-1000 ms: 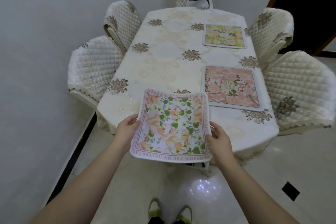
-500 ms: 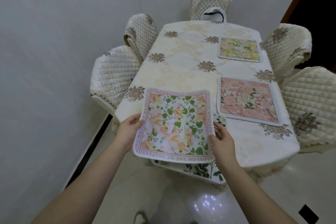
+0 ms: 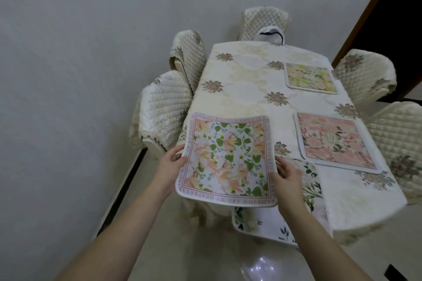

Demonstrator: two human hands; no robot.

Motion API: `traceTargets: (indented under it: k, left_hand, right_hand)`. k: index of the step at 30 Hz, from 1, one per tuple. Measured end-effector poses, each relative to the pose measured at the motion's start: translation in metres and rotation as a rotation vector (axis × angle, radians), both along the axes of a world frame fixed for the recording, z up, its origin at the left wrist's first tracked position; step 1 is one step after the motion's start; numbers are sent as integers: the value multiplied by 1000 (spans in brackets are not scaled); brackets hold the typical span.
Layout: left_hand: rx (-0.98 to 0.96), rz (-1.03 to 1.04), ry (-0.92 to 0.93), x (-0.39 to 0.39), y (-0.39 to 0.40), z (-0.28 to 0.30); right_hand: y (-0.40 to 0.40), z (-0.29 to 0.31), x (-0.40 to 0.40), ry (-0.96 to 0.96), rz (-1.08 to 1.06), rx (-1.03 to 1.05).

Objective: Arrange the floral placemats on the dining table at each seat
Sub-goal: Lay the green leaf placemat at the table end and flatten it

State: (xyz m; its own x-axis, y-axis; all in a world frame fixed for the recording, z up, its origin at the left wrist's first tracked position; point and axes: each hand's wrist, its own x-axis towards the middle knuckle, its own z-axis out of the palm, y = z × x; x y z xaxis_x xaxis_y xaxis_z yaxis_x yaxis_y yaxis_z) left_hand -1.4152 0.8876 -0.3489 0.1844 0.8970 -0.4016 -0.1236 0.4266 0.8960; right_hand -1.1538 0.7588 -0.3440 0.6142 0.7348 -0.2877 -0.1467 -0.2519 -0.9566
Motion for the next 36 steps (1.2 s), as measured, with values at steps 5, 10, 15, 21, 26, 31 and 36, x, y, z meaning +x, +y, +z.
traceTargets:
  k: [5, 10, 15, 21, 26, 31, 36]
  left_hand:
    - [-17, -3, 3, -20, 22, -2]
    - [-3, -12, 77, -21, 42, -5]
    - [34, -38, 181, -8, 73, -14]
    - [60, -38, 272, 20, 118, -19]
    - [59, -40, 329, 39, 156, -25]
    - [43, -36, 363, 51, 189, -39]
    - [14, -56, 348, 65, 222, -56]
  right_hand:
    - [17, 2, -18, 23, -22, 3]
    - [35, -1, -19, 34, -29, 3]
    - [62, -11, -4, 29, -47, -19]
    - [106, -23, 23, 21, -46, -32]
    - [148, -25, 48, -29, -18, -80]
    - [182, -36, 68, -5, -13, -120]
    - [208, -48, 79, -2, -30, -152]
